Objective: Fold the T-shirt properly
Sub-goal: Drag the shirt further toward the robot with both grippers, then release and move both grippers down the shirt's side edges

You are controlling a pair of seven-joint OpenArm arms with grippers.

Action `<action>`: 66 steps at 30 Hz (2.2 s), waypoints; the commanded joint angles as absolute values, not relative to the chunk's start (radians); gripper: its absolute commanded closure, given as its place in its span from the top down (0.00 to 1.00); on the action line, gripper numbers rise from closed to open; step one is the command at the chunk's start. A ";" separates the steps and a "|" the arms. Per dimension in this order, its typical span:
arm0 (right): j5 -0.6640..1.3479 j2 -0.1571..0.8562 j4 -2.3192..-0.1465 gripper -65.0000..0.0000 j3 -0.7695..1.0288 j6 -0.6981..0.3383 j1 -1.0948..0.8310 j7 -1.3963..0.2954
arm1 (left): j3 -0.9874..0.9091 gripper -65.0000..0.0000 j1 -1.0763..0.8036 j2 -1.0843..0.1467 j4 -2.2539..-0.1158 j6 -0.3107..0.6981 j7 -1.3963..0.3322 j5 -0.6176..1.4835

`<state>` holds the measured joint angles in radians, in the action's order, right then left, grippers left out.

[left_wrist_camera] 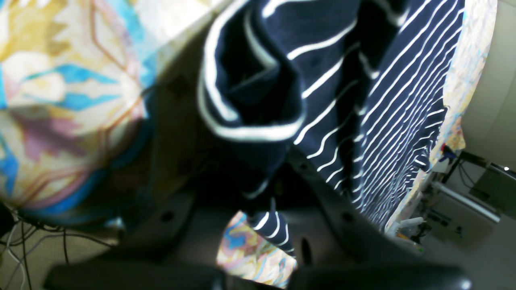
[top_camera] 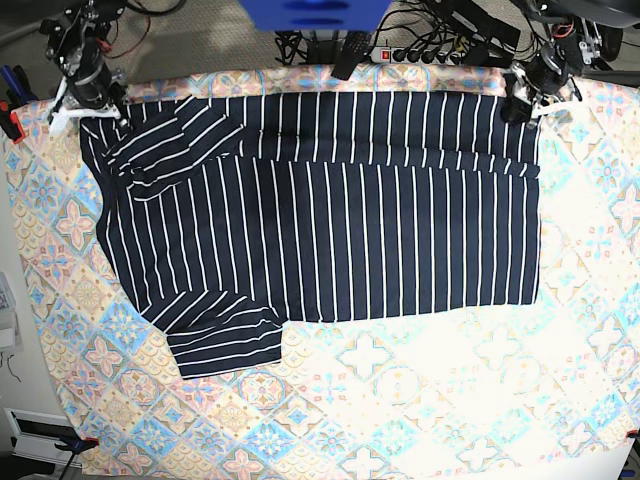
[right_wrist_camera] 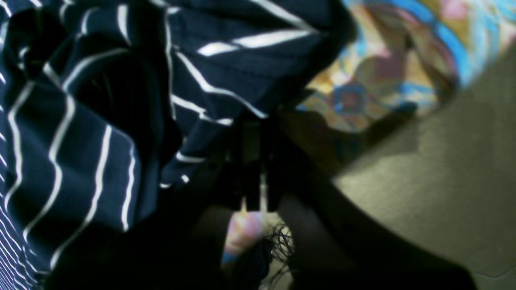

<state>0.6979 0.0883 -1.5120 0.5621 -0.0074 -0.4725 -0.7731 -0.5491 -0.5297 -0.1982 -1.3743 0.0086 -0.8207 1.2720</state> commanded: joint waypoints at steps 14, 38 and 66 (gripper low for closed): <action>0.679 0.104 -1.601 0.06 0.587 0.002 -0.530 -0.766 | -0.556 0.03 -0.581 -0.228 -1.388 -0.004 -0.816 1.257; 0.677 0.101 -1.664 0.09 0.727 0.002 -0.526 -0.766 | -0.710 0.32 -0.613 -0.229 -1.517 -0.004 -0.946 1.379; 0.460 0.143 -1.794 0.09 0.326 0.002 -0.265 -0.768 | -0.723 0.33 -0.216 -0.302 -1.557 -0.007 -0.972 1.122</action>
<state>0.4522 0.1329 -1.7798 0.3195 0.0032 -0.2699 -0.7837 -0.7181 -0.2176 -0.2810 -1.5433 -0.0113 -0.9836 1.1110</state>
